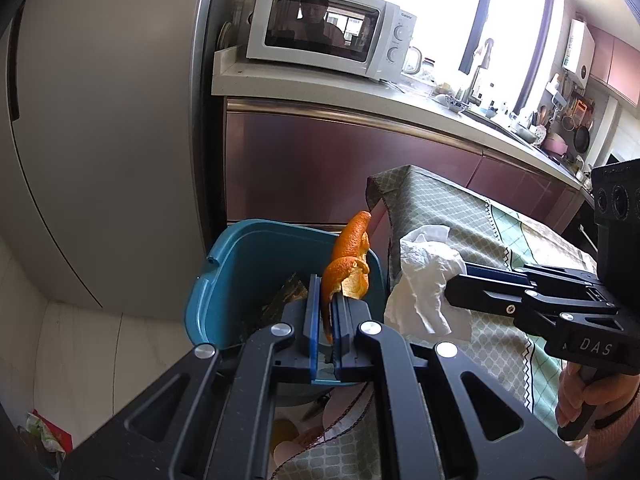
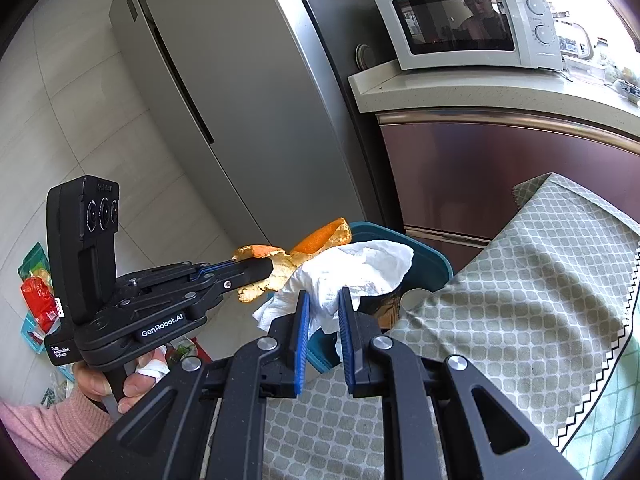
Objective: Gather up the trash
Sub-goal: 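Open both tools over the teal bin to drop peel and tissue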
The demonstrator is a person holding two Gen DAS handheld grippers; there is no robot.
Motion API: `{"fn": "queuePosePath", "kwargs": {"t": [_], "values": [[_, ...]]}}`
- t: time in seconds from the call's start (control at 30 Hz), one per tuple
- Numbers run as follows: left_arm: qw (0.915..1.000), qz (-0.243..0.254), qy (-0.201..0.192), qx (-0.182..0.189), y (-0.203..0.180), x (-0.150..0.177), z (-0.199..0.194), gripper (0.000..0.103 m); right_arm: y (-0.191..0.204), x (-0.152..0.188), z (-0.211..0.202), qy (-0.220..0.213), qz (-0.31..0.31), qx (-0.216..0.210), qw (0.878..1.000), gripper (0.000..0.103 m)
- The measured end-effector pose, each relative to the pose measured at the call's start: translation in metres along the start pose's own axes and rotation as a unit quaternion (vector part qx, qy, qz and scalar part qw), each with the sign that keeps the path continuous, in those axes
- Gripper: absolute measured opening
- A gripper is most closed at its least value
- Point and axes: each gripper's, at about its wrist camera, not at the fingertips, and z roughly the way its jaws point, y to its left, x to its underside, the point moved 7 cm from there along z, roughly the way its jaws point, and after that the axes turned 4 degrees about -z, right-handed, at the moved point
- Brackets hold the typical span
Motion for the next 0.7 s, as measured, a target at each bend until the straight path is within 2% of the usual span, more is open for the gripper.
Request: {"fn": "queuePosePath", "kwargs": {"t": [0.47,0.7], "values": [[0.9987,-0.009,0.04,-0.03,0.024,0.011,0.051,0.006,-0.003,0.01,0.053,0.064,-0.003,0.018,0.998,0.014],[0.9976,-0.012,0.057,-0.037,0.028,0.019,0.076,0.009,-0.009,0.017,0.073,0.09,0.007,0.023,0.996,0.015]]}}
